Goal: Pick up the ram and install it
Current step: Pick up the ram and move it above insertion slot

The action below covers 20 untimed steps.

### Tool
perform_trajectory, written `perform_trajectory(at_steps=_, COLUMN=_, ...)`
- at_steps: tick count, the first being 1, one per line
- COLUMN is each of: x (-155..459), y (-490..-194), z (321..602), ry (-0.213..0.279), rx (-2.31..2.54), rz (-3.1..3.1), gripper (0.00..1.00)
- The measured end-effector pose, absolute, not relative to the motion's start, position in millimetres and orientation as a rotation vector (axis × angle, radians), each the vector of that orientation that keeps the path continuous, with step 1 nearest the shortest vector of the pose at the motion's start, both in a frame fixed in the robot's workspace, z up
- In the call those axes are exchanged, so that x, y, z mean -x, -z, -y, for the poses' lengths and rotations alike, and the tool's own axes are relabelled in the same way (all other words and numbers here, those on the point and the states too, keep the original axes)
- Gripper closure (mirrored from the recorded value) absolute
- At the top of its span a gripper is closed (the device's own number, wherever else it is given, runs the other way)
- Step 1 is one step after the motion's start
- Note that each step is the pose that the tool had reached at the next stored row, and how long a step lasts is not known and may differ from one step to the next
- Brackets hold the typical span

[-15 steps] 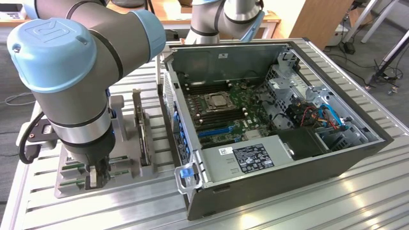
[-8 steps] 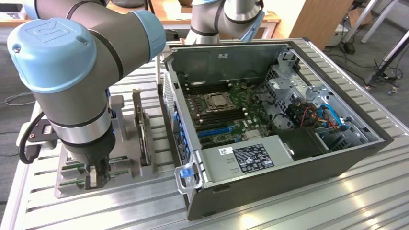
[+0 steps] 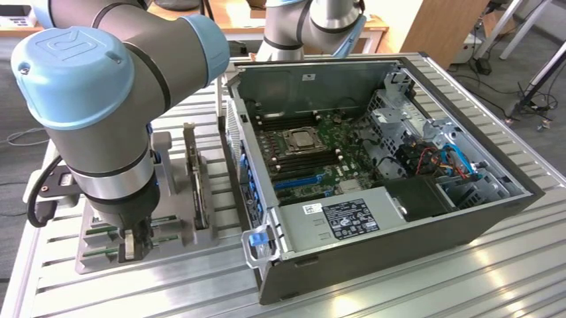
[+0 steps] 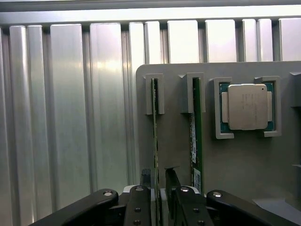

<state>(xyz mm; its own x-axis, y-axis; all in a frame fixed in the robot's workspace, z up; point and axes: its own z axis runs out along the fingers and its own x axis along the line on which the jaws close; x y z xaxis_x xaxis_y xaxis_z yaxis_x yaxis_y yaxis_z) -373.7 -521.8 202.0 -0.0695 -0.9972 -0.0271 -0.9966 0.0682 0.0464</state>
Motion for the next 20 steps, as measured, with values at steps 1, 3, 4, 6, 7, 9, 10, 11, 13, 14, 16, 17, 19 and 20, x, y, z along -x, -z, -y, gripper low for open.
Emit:
perform_trajectory(at_steps=1, x=373.7, y=-202.0, z=521.8, ry=0.082, rx=-2.135, rz=2.287, gripper=0.73)
perform_trajectory(at_steps=3, x=373.7, y=-202.0, z=521.8, ry=0.082, rx=-2.135, rz=2.287, gripper=0.73)
perform_trajectory(at_steps=4, x=373.7, y=-202.0, z=521.8, ry=0.082, rx=-2.135, rz=2.287, gripper=0.73)
perform_trajectory(at_steps=6, x=373.7, y=-202.0, z=521.8, ry=0.082, rx=-2.135, rz=2.287, gripper=0.73)
perform_trajectory(at_steps=7, x=373.7, y=-202.0, z=521.8, ry=0.082, rx=-2.135, rz=2.287, gripper=0.73)
perform_trajectory(at_steps=9, x=373.7, y=-202.0, z=521.8, ry=0.082, rx=-2.135, rz=2.287, gripper=0.73)
perform_trajectory(at_steps=10, x=373.8, y=-202.0, z=521.8, ry=0.082, rx=-2.135, rz=2.287, gripper=0.74)
perform_trajectory(at_steps=11, x=373.7, y=-202.0, z=521.8, ry=0.082, rx=-2.135, rz=2.287, gripper=0.74)
perform_trajectory(at_steps=13, x=373.8, y=-202.0, z=521.8, ry=0.082, rx=-2.135, rz=2.287, gripper=0.81)
perform_trajectory(at_steps=14, x=373.7, y=-202.0, z=521.8, ry=0.082, rx=-2.135, rz=2.287, gripper=0.81)
perform_trajectory(at_steps=16, x=373.7, y=-202.0, z=521.8, ry=0.082, rx=-2.135, rz=2.287, gripper=0.81)
perform_trajectory(at_steps=17, x=373.7, y=-202.0, z=521.8, ry=0.082, rx=-2.135, rz=2.287, gripper=0.81)
perform_trajectory(at_steps=19, x=373.7, y=-202.0, z=521.8, ry=0.082, rx=-2.135, rz=2.287, gripper=0.81)
perform_trajectory(at_steps=20, x=373.8, y=-202.0, z=521.8, ry=0.082, rx=-2.135, rz=2.287, gripper=0.81)
